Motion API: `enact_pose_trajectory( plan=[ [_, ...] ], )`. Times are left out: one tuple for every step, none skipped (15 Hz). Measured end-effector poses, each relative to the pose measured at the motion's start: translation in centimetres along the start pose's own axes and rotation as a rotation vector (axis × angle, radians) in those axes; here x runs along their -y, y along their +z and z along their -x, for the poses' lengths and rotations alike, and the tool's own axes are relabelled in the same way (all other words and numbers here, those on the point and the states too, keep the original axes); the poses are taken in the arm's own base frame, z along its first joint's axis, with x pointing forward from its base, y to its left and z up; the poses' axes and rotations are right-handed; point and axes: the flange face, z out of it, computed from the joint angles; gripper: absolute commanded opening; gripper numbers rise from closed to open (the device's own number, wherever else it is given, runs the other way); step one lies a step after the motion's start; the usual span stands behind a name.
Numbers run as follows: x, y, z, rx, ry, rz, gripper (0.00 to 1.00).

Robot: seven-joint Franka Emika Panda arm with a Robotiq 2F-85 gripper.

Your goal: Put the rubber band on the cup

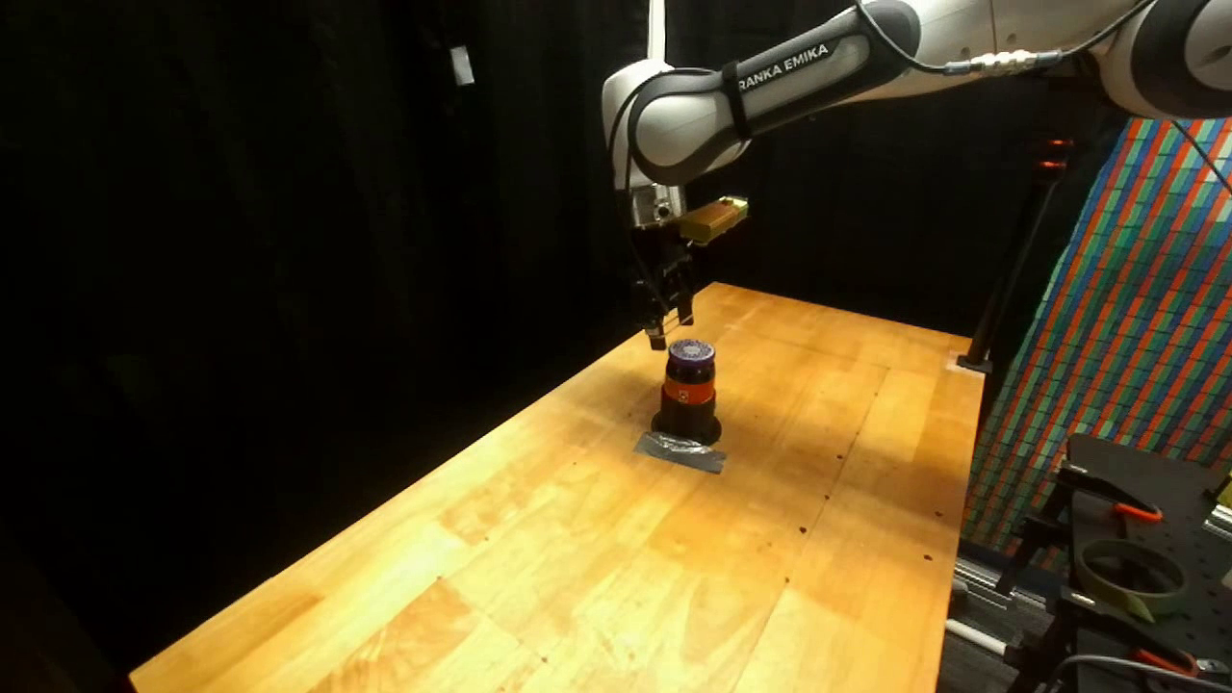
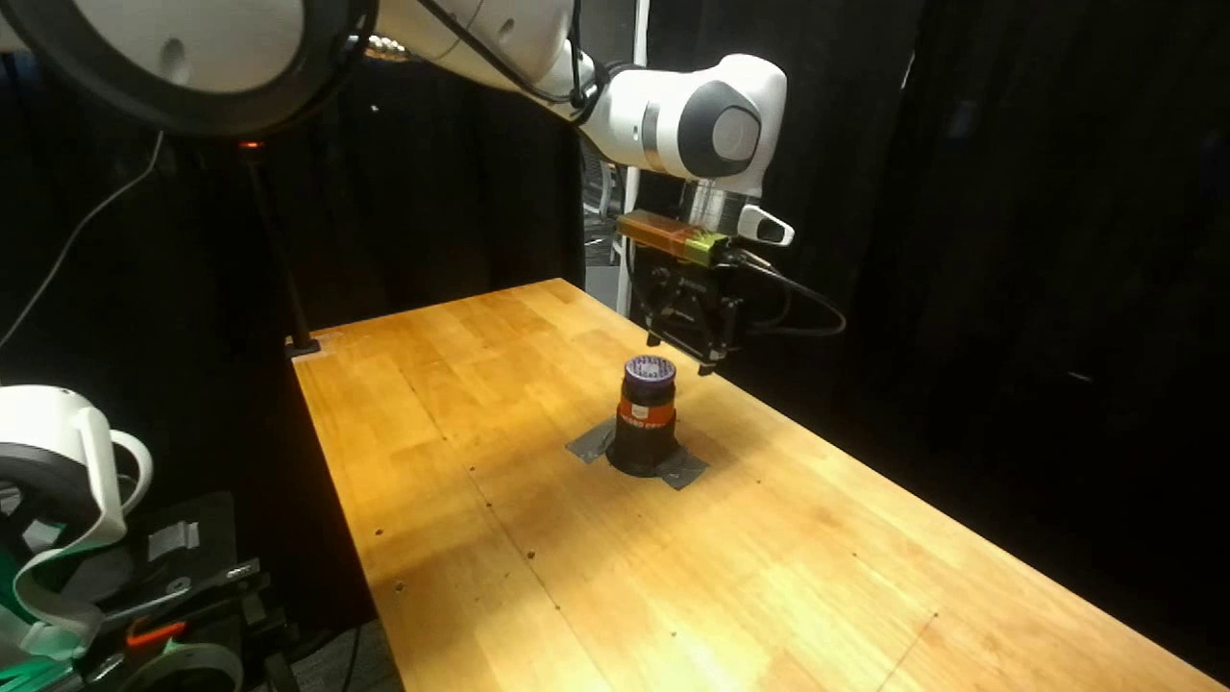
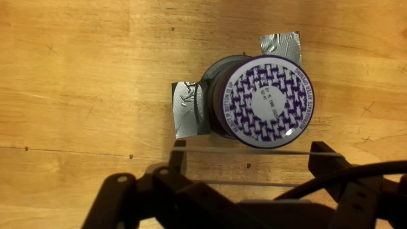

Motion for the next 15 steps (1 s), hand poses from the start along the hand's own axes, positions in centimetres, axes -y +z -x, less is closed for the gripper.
enact_pose_trajectory(
  plan=[
    [0.1,0.4,-0.3,0.002,-0.003,-0.002,1.00],
    [0.2,0.9,-0.5,0.011,-0.007,-0.004,1.00],
    [0.3,1.4,-0.7,0.026,-0.012,-0.006,1.00],
    [0.3,1.8,-0.7,0.041,-0.017,-0.009,1.00],
    [0.4,2.3,-0.7,0.064,-0.022,-0.014,1.00],
    [0.5,2.7,-0.6,0.090,-0.026,-0.019,1.00],
    [0.5,3.1,-0.4,0.125,-0.030,-0.027,1.00],
    [0.6,3.3,-0.1,0.160,-0.036,-0.038,1.00],
    [0.7,3.4,0.2,0.193,-0.040,-0.047,1.00],
    [0.7,3.4,0.5,0.222,-0.044,-0.055,1.00],
    [0.7,3.3,0.8,0.243,-0.046,-0.060,1.00],
    [0.7,3.1,1.0,0.257,-0.047,-0.064,1.00],
    [0.7,2.9,1.1,0.267,-0.049,-0.069,1.00],
    [0.6,2.8,1.2,0.269,-0.053,-0.075,1.00],
    [0.6,2.8,1.0,0.259,-0.057,-0.076,1.00]
  ],
)
